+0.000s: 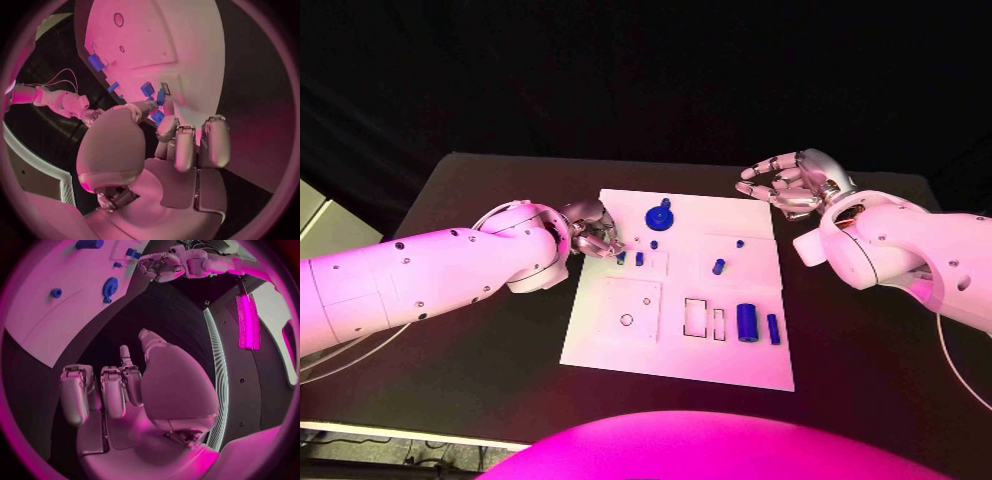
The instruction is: Assemble the parts on the task board
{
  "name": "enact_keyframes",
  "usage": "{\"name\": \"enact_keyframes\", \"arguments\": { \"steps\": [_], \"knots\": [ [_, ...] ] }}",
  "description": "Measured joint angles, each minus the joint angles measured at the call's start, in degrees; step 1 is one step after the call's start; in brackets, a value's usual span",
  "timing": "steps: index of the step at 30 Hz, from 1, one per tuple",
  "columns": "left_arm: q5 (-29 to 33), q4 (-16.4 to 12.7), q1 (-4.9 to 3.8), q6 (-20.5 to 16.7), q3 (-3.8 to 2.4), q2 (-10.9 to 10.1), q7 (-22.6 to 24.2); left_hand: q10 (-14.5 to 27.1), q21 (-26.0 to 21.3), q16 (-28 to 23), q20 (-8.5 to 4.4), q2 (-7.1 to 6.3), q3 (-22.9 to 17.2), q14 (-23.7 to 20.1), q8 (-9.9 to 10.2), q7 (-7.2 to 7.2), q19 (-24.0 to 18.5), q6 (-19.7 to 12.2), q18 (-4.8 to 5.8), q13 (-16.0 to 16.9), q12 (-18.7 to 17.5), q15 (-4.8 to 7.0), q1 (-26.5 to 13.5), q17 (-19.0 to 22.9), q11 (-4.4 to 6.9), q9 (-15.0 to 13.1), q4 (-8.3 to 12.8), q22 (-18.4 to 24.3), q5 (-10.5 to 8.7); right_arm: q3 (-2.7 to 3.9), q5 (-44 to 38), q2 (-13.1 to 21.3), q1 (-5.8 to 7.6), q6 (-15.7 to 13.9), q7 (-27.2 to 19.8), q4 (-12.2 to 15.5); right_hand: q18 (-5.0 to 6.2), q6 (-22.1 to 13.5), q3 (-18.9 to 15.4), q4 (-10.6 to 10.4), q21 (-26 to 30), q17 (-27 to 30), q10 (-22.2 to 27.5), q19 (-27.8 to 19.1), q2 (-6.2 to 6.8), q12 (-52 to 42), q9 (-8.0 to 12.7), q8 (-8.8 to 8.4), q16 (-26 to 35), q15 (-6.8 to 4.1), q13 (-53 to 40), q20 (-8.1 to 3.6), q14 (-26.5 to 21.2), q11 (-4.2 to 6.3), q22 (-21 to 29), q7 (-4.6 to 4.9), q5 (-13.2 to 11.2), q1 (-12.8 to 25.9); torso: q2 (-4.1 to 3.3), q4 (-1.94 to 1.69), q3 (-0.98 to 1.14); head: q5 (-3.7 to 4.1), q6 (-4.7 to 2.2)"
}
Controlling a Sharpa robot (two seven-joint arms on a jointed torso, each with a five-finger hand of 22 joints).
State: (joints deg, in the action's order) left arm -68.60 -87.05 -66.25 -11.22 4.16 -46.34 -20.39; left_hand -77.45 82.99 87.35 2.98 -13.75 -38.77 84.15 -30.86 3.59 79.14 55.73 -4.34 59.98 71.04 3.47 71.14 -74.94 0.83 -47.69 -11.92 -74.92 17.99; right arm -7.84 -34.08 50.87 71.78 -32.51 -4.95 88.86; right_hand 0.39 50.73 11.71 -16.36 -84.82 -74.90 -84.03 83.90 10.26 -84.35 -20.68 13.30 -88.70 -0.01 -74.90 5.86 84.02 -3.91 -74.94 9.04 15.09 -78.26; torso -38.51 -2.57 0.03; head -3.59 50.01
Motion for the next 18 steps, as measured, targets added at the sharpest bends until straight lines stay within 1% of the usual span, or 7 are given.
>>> {"name": "enact_keyframes", "arguments": {
  "steps": [5, 9, 13, 18],
  "knots": [
    [-0.25, -0.09, 0.03, 0.15, 0.03, 0.02, -0.52, -0.40, 0.00, 0.00, 0.00, -0.15, 0.00, -0.21, 0.00, -0.02, 0.00, 0.41, 0.00, 0.21, 0.20, 0.21, -0.15, 0.00, 0.00, 0.00, 0.00, 0.00, 0.67, 0.00, 0.00, 0.00, -0.01, 0.00, 0.00, 0.00, 0.00, 0.00, 0.00, 0.00, 0.00, -0.05, 0.00, 0.00, 0.00, 0.00, 0.00, 0.00, 0.00, 0.00, 0.00, 0.00, 0.00, 0.00, 0.00, 0.00, 0.00, 0.00, 0.00, 0.01, 0.01, 0.01, 0.00],
    [-0.51, -0.09, 0.04, 0.37, 0.06, 0.04, -0.99, -0.40, 0.00, 0.00, 0.00, -0.17, 0.00, -0.21, 0.00, -0.02, 0.00, 0.42, 0.00, 0.22, 0.20, 0.20, -0.13, 0.00, 0.00, 0.00, 0.00, 0.00, 0.68, 0.00, 0.00, 0.00, -0.01, 0.00, -0.01, 0.02, 0.00, 0.00, 0.00, 0.00, 0.00, -0.04, 0.00, 0.00, 0.00, 0.00, 0.00, 0.00, 0.00, 0.00, 0.00, 0.00, 0.00, 0.00, 0.01, 0.00, 0.00, 0.00, 0.00, 0.02, 0.04, 0.00, 0.00],
    [-0.78, -0.12, 0.04, 0.60, 0.07, 0.05, -1.39, -0.40, -0.01, 0.00, 0.00, -0.54, 0.00, -0.21, 0.00, -0.01, 0.00, 0.42, 0.00, 0.29, 0.20, 0.20, -0.07, 0.00, -0.01, 0.01, 0.00, 0.00, 1.01, 0.00, 0.00, 0.01, -0.02, 0.00, -0.01, 0.02, 0.00, 0.00, 0.00, 0.00, 0.00, -0.04, 0.00, 0.00, 0.00, 0.00, 0.00, 0.00, 0.00, 0.00, 0.00, 0.00, 0.00, 0.00, 0.01, 0.00, 0.00, 0.00, 0.00, 0.02, 0.03, -0.02, 0.00],
    [-1.04, -0.27, 0.03, 1.01, 0.03, 0.02, -1.75, -0.39, -0.01, 0.00, 0.00, -0.61, 0.00, -0.21, 0.00, -0.01, 0.00, 0.42, 0.00, 0.29, 0.20, 0.20, -0.14, 0.01, -0.01, 0.01, 0.00, 0.01, 1.05, 0.00, 0.00, 0.02, -0.02, 0.00, -0.01, 0.01, 0.00, 0.00, 0.16, 0.16, 0.00, -0.04, 0.00, 0.00, 0.00, 0.00, 0.00, 0.00, 0.00, 0.00, 0.00, 0.00, 0.00, 0.00, 0.01, 0.00, 0.00, 0.00, 0.00, 0.02, 0.01, -0.03, 0.00]
  ]
}}
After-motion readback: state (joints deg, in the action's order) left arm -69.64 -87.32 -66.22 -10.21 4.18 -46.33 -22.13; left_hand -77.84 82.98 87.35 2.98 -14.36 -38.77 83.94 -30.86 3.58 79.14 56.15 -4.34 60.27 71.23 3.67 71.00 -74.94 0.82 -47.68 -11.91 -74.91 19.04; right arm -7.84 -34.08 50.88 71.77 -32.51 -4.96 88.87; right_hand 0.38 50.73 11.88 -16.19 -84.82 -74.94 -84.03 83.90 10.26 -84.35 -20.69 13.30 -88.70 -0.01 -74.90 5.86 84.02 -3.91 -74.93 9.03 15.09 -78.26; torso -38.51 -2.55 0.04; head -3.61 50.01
